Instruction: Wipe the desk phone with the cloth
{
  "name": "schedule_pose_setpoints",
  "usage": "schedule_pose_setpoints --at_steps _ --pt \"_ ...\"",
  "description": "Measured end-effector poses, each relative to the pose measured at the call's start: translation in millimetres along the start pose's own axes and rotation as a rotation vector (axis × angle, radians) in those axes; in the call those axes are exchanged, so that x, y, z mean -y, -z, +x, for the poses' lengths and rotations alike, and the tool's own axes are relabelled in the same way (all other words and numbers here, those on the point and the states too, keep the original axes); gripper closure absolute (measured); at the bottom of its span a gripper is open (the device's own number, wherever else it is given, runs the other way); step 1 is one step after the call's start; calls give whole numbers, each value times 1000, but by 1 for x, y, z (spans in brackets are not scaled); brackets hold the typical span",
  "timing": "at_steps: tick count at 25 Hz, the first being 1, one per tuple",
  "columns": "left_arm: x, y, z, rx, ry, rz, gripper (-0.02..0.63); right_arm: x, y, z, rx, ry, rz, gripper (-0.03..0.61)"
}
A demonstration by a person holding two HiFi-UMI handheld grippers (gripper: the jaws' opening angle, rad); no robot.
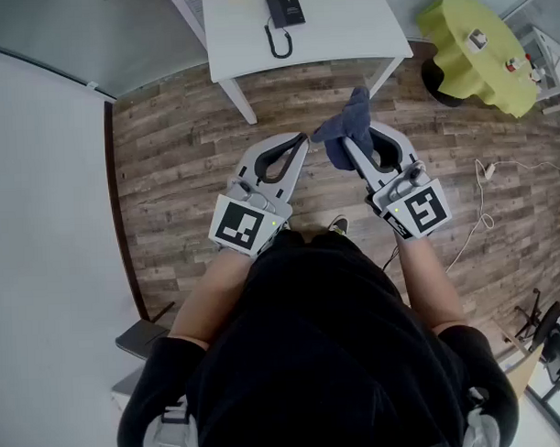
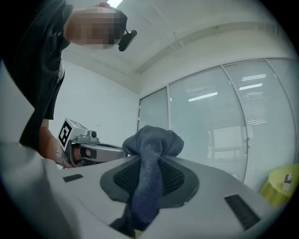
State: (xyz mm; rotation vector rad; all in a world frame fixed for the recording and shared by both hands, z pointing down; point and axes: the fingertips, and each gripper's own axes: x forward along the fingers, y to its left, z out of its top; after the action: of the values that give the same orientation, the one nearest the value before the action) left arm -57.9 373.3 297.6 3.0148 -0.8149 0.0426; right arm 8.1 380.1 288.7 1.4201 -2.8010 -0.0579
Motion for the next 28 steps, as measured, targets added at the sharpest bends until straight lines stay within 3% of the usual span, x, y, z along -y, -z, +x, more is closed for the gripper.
schedule_pose_setpoints --at_steps 22,28 --pt "-60 9 -49 17 23 4 603 -38 11 52 -6 65 30 469" --pt "-75 10 -30 6 22 0 603 -20 15 62 -14 69 47 469"
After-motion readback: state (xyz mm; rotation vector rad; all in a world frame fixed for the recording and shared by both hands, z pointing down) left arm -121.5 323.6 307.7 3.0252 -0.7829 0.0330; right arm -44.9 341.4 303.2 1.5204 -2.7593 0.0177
